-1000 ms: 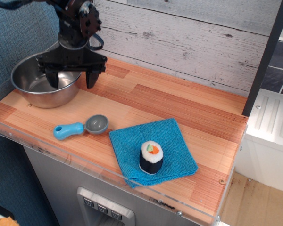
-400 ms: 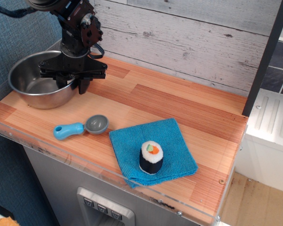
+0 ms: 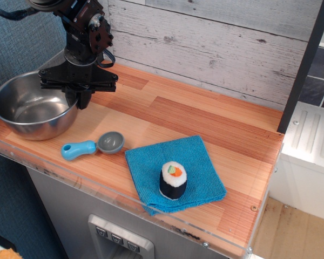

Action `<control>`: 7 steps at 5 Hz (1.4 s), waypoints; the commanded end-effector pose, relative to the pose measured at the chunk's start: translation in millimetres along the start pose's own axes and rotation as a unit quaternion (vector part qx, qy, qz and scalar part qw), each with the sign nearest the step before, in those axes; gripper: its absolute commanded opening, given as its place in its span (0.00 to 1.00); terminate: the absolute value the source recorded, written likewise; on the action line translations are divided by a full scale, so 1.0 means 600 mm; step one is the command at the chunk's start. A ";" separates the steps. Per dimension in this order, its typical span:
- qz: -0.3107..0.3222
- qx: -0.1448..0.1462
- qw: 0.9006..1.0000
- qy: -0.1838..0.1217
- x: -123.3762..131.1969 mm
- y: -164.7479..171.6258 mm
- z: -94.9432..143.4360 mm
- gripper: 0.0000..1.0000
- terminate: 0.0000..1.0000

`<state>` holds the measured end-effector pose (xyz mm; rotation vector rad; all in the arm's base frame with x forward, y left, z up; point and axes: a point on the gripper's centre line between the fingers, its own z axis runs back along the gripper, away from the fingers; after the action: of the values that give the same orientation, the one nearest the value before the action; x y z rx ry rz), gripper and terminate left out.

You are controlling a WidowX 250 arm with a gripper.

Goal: Put the bowl behind the towel

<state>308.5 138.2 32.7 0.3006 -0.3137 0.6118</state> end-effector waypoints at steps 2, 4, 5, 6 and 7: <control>0.015 -0.017 0.999 -0.023 0.021 0.008 0.032 0.00 0.00; 0.019 -0.073 0.996 -0.055 0.021 -0.059 0.116 0.00 0.00; -0.002 -0.091 0.993 -0.074 0.007 -0.110 0.164 0.00 0.00; -0.030 -0.113 0.989 -0.084 -0.014 -0.171 0.195 0.00 0.00; -0.062 -0.132 0.985 -0.087 -0.032 -0.240 0.210 0.00 0.00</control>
<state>355.6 -32.2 95.9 0.1345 -0.4815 0.4103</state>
